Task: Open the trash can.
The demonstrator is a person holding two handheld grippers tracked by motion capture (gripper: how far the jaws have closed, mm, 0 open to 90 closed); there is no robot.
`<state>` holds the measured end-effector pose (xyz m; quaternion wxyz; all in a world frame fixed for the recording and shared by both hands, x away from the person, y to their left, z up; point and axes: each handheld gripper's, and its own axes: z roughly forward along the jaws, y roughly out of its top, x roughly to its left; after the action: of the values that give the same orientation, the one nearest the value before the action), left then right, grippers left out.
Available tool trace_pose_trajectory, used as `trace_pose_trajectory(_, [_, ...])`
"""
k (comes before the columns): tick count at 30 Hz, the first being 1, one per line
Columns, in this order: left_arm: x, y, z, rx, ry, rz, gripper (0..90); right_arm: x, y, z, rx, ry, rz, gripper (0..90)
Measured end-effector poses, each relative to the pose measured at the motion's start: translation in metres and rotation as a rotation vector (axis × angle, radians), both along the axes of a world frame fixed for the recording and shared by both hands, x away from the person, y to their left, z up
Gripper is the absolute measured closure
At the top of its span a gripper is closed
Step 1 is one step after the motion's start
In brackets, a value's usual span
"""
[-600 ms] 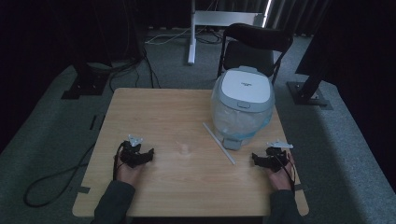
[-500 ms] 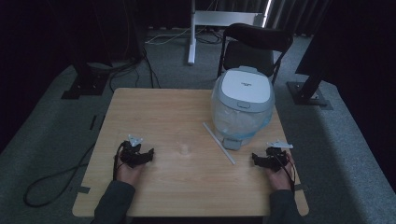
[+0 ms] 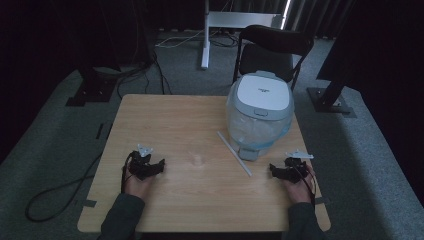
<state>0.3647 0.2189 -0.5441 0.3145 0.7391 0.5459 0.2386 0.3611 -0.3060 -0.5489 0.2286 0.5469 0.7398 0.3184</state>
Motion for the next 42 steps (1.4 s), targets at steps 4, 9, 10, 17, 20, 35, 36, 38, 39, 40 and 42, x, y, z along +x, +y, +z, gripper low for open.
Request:
trace_pose_trajectory(4, [0.000, 0.000, 0.000, 0.000, 0.000, 0.000, 26.9, -0.001, 0.001, 0.001, -0.001, 0.007, -0.002, 17.2])
trace_pose_trajectory(9, [0.000, 0.000, 0.000, 0.000, 0.000, 0.000, 26.9, -0.003, 0.002, 0.006, 0.012, 0.020, 0.001, 22.6])
trace_pose_trajectory(10, [0.000, 0.000, 0.000, 0.000, 0.000, 0.000, 26.9, -0.003, 0.003, 0.007, 0.009, 0.017, 0.003, 23.0])
trace_pose_trajectory(17, [0.000, 0.000, 0.000, 0.000, 0.001, 0.000, 26.9, -0.009, 0.006, 0.020, 0.013, -0.030, 0.012, 34.0])
trace_pose_trajectory(20, [0.000, 0.000, 0.000, 0.000, 0.001, 0.000, 26.9, -0.010, 0.006, 0.026, 0.023, -0.039, 0.016, 36.9])
trace_pose_trajectory(35, [0.000, 0.000, 0.000, 0.000, 0.002, -0.002, 26.5, -0.010, 0.004, 0.049, 0.048, -0.031, 0.033, 40.6])
trace_pose_trajectory(36, [0.000, 0.000, 0.000, 0.000, 0.001, -0.002, 26.4, -0.010, 0.005, 0.052, 0.049, -0.034, 0.034, 41.0])
trace_pose_trajectory(38, [0.000, 0.000, 0.000, 0.001, 0.001, -0.002, 26.3, -0.011, 0.005, 0.057, 0.047, -0.040, 0.034, 41.6])
trace_pose_trajectory(39, [0.001, 0.000, 0.000, 0.001, 0.000, -0.005, 26.1, -0.011, 0.005, 0.060, 0.055, -0.042, 0.038, 41.7])
trace_pose_trajectory(40, [0.001, 0.000, 0.000, 0.000, 0.000, -0.005, 26.0, -0.012, 0.006, 0.064, 0.063, -0.042, 0.042, 42.2])
trace_pose_trajectory(42, [0.001, 0.000, 0.000, -0.001, 0.000, -0.006, 25.9, -0.012, 0.006, 0.069, 0.058, -0.047, 0.052, 43.4])
